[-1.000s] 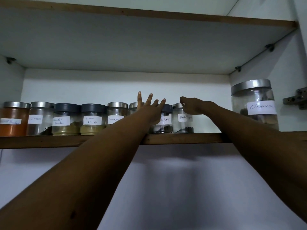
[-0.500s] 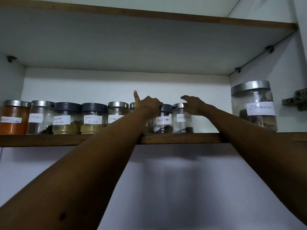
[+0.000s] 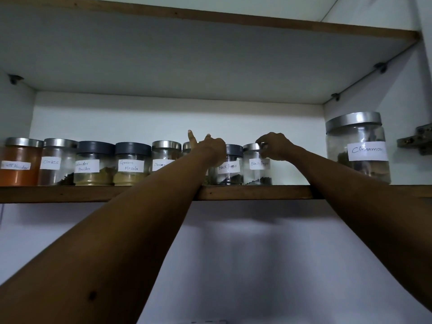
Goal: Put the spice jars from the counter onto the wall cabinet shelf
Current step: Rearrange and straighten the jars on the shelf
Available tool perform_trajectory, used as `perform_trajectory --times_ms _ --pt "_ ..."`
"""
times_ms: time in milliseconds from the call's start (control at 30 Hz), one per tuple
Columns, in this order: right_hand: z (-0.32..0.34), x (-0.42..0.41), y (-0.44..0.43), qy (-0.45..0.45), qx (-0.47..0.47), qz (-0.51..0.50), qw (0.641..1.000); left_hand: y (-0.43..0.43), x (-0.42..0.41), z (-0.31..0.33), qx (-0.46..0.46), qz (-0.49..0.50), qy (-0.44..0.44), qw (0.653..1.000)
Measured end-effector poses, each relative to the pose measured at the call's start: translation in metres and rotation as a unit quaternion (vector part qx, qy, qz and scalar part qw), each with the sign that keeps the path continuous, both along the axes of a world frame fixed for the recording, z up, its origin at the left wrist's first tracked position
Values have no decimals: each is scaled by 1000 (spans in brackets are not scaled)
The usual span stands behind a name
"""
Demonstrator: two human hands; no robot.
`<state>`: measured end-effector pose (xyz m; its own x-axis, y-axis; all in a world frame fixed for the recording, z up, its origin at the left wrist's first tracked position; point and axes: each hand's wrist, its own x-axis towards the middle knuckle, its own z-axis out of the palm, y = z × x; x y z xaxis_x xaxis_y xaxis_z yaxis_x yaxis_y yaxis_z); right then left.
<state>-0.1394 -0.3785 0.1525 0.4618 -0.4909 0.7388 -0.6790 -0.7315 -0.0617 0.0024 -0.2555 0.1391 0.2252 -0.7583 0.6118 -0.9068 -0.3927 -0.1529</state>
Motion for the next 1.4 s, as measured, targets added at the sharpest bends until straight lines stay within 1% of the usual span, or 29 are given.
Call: perform_trajectory --times_ms 200,300,367,467,533,567,600,633,700,767,800,867,900,933,1000,1100,1167,1267,1400 --pt "-1 3 -1 6 8 -12 1000 1 1 -2 18 3 2 1000" --pt "-1 3 1 -5 38 -17 999 1 0 -3 14 3 -24 1000" --pt "-2 3 3 -39 20 -21 999 5 -3 -3 -20 -18 -38 999" --pt "-3 2 9 -79 -49 -61 994 18 -23 1 -126 -105 -34 986" --pt "-5 0 15 -89 -75 -77 990 31 -46 -2 -195 -182 1 964" --pt "-6 -1 17 -86 -84 -83 989 38 -58 -6 -210 -212 29 954" --pt "-6 -1 20 -76 -92 -90 989 46 -68 -12 -206 -228 52 950" --pt "-6 -1 22 -62 -99 -97 988 53 -75 -19 -188 -227 59 954" --pt "-7 0 26 -44 -107 -101 988 66 -80 -36 -155 -211 46 964" --pt "-8 1 28 -37 -103 -91 990 76 -80 -56 -153 -202 36 967" --pt "-9 0 29 -29 -98 -85 991 79 -79 -65 -165 -189 18 968" --pt "-9 -2 33 -11 -87 -73 993 77 -81 -80 -197 -134 -69 969" --pt "-10 -4 35 -8 -84 -69 994 75 -82 -83 -210 -113 -100 966" --pt "-9 -5 39 -11 -84 -68 994 74 -83 -83 -214 -101 -107 966" --pt "-8 -8 47 -33 -97 -61 993 73 -82 -82 -194 -94 -85 973" --pt "-7 -13 67 -56 -156 -48 985 71 -82 -80 -172 -92 -79 978" --pt "-9 -18 83 -38 -196 -42 979 71 -83 -79 -161 -87 -74 980" --pt "-12 -37 108 -5 -248 -40 968 72 -84 -76 -118 -79 -34 989" --pt "-12 -84 132 -24 -281 -56 958 74 -82 -72 -63 -80 2 995"
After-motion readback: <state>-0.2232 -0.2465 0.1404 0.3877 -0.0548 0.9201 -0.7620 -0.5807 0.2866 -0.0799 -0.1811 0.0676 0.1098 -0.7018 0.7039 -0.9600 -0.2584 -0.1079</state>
